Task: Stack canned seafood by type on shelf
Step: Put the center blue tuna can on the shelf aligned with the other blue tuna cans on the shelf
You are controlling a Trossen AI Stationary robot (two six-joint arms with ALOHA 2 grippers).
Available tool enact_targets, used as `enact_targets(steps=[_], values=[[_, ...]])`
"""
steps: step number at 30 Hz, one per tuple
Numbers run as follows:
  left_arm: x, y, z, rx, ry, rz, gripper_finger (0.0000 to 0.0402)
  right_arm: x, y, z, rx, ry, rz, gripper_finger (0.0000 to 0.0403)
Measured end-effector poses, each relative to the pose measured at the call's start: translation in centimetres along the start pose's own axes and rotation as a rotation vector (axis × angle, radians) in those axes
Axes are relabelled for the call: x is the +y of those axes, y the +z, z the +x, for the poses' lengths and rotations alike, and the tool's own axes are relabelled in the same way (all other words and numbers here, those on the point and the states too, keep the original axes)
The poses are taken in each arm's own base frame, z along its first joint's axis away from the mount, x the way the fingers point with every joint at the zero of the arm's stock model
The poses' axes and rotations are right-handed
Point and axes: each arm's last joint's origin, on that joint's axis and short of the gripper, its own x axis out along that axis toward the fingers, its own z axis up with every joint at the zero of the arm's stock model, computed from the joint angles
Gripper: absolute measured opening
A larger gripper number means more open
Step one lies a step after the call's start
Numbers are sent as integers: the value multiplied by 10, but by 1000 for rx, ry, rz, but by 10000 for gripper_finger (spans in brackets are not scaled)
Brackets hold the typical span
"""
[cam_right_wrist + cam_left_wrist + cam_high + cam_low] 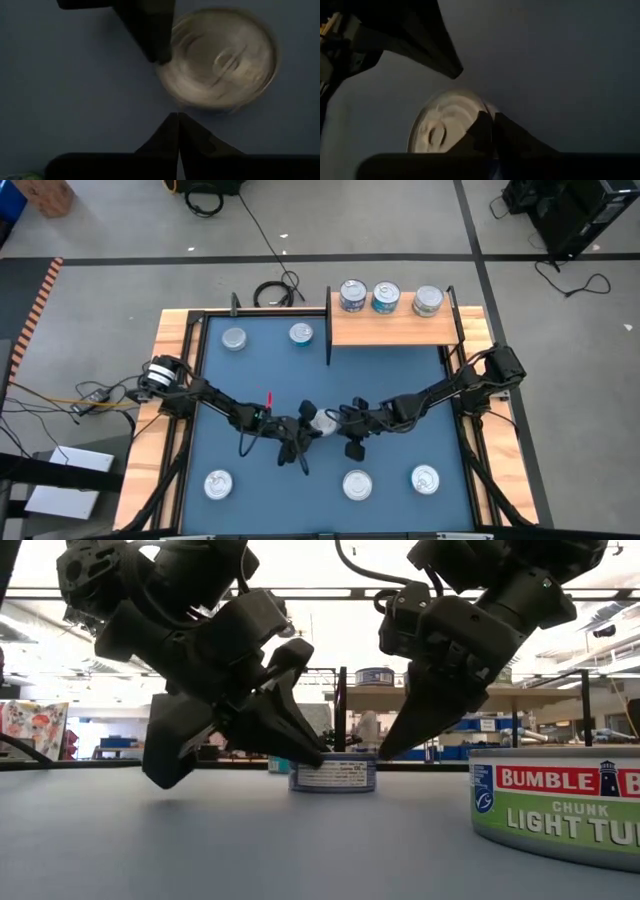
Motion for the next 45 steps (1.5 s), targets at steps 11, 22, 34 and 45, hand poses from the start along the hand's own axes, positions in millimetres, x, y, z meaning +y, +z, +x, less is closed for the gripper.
enact_targets(steps=[11, 22, 34, 45], values=[[23, 17, -17, 47, -31, -154, 3, 22, -8, -11, 4, 31, -55, 81], [42, 11, -21, -32, -197, -563, 1, 40, -28, -22, -97, -259, -195, 165], [63, 8, -19, -152, -341, -894, 0, 54, -14, -29, -211, -381, -387, 257], [79, 11, -19, -244, -255, -982, 0, 64, 1, -34, -243, -388, -472, 287]])
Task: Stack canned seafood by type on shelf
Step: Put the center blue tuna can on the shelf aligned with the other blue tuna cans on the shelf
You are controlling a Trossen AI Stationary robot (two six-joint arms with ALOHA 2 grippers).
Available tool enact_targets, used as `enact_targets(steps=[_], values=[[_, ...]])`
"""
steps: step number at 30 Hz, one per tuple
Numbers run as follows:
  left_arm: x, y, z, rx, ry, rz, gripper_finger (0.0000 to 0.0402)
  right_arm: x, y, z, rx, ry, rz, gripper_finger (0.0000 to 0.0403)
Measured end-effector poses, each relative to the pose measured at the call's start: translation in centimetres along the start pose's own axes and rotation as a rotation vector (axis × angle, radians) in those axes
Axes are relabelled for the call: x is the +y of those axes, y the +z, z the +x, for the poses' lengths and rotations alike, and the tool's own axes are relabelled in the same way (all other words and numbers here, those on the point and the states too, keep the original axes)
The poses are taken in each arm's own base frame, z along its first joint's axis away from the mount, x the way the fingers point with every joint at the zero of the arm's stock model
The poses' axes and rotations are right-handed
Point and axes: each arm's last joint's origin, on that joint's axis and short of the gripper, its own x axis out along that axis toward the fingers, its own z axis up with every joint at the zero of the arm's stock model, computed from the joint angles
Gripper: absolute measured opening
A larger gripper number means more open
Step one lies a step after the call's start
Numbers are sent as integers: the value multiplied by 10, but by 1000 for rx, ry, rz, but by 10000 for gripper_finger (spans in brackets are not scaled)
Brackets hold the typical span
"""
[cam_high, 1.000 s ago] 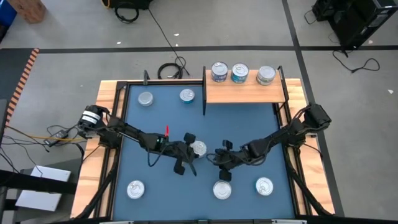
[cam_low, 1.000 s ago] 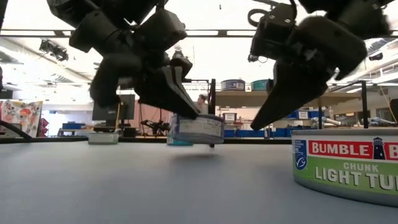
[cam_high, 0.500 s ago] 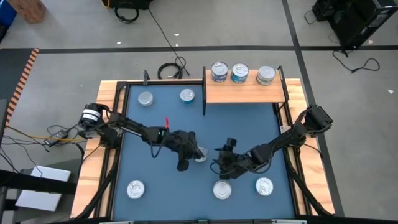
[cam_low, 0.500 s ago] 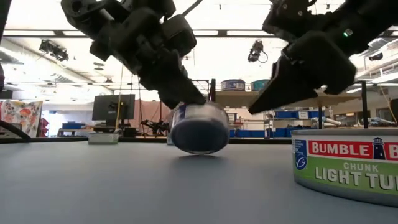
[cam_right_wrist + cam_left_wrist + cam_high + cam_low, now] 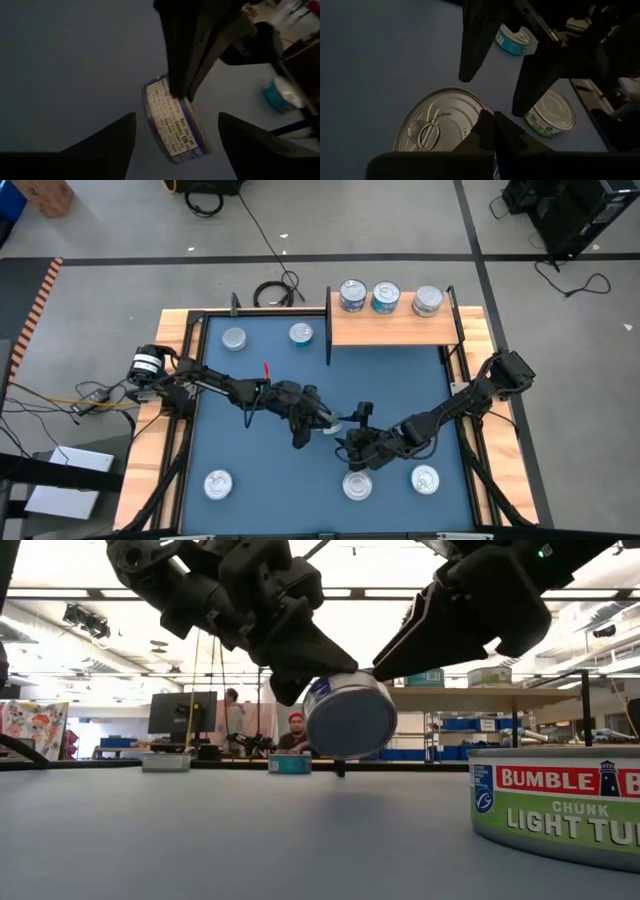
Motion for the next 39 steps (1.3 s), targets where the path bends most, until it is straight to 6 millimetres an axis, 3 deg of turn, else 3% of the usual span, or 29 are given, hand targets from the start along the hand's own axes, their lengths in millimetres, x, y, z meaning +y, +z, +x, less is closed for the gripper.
enact_targets(steps=[16, 30, 39], values=[[-4, 8, 0, -77, -10, -5, 0, -2, -3, 0, 27, -33, -329, 271], [-10, 7, 1, -80, -35, 32, 2, -6, -2, 5, 32, -18, -313, 196], [-16, 5, 2, -84, 28, 190, 64, -4, -1, 4, 11, -10, -254, 153]])
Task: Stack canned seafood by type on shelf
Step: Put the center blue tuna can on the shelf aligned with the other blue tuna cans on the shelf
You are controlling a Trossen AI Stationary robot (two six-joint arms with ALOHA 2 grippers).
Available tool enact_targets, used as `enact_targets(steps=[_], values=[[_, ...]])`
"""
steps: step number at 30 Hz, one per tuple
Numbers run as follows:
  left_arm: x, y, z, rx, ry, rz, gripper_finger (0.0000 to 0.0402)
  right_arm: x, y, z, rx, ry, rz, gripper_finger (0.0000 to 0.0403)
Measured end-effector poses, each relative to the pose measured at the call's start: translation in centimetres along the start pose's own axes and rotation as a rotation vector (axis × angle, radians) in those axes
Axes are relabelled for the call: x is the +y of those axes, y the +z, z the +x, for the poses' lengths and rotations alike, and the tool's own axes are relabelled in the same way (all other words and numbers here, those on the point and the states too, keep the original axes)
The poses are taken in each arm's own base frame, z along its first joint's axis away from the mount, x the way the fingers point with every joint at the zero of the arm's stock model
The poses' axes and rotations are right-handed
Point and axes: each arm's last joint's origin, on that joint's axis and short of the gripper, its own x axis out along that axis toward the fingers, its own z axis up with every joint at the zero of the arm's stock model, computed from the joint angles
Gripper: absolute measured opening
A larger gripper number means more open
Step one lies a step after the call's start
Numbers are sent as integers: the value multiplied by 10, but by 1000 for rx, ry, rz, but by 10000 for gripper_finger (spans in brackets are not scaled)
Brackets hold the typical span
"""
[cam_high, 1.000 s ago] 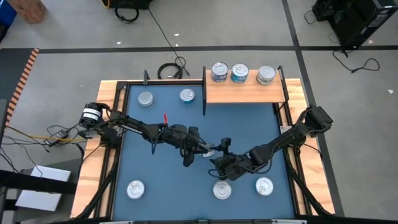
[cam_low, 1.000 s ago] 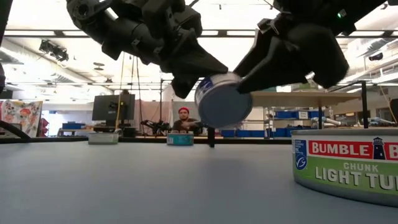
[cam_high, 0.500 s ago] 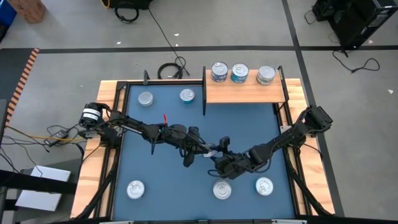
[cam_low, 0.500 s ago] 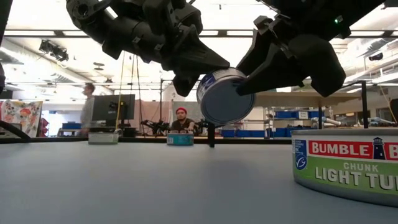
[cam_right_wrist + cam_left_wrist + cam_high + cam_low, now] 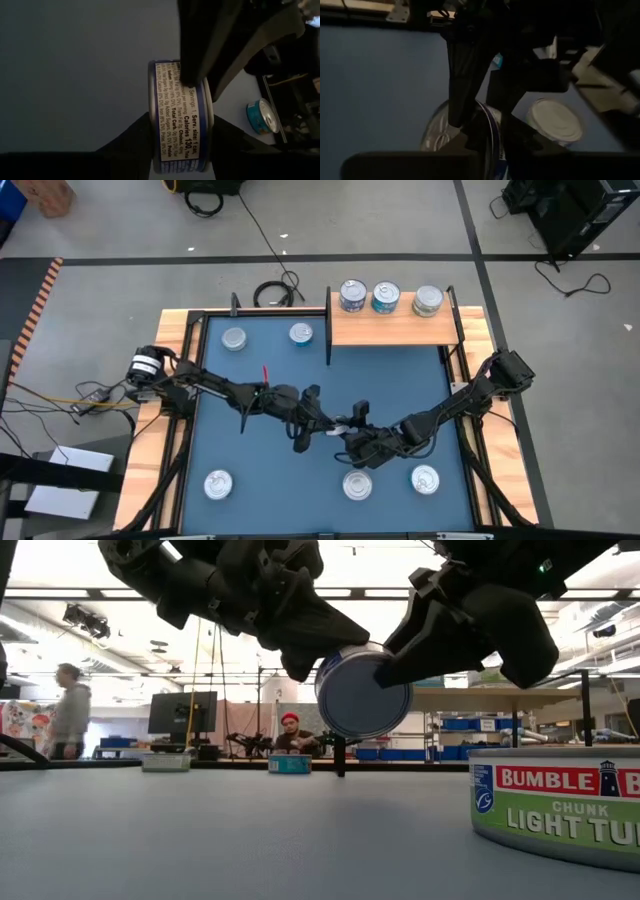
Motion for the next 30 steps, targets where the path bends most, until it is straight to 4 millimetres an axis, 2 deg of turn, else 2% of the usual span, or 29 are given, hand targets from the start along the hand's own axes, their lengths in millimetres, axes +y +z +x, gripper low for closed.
enact_targets(steps=[8, 12, 20, 24, 30], values=[[-1, -5, -6, -38, 95, 157, 128, 2, 0, -2, -1, -7, 90, 157], [0, -19, -15, -123, 92, 148, 131, 2, -1, -2, 9, -4, 93, 157], [5, -46, -44, -320, 102, 136, 131, 0, -4, 0, 37, -6, 78, 156], [16, -48, -54, -384, 132, 101, 131, -4, -2, 2, 29, -27, 49, 156], [40, -41, -63, -458, 96, 41, 130, -23, 19, 3, 83, -72, -44, 156]])
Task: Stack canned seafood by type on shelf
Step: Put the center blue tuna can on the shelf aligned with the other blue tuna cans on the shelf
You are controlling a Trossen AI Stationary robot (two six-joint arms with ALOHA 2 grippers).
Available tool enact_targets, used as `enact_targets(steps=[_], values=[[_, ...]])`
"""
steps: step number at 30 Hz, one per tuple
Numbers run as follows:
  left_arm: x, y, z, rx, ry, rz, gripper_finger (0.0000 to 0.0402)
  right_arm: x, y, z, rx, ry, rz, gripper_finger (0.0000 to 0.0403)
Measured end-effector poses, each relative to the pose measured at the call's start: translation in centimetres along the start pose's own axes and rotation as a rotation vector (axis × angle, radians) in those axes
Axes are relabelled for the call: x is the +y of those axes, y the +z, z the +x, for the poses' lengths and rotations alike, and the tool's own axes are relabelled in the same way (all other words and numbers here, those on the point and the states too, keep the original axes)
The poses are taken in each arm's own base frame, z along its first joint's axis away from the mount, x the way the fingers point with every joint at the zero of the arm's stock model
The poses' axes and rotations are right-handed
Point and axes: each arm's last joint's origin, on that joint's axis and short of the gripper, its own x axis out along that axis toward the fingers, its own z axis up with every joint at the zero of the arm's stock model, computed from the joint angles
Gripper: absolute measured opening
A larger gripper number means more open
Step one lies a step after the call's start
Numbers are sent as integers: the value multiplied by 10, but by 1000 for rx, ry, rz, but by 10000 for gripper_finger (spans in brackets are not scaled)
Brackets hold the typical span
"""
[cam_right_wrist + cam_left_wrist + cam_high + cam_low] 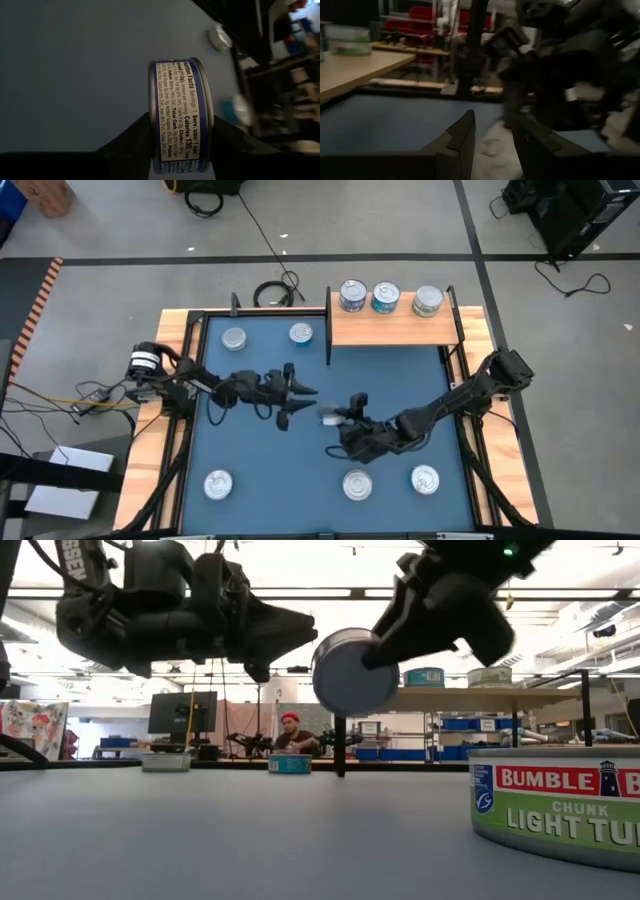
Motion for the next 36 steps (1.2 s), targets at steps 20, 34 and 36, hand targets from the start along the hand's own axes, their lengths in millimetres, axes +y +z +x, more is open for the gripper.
enact_targets(steps=[20, 34, 36], values=[[15, 12, -3, -74, -173, -68, 130, -86, 37, 11, 207, -282, -293, 156], [15, 12, -3, -71, -172, -69, 131, -148, 18, 42, 408, -462, -263, 156], [15, 12, -3, -71, -172, -69, 131, -156, 13, 46, 427, -473, -239, 156]])
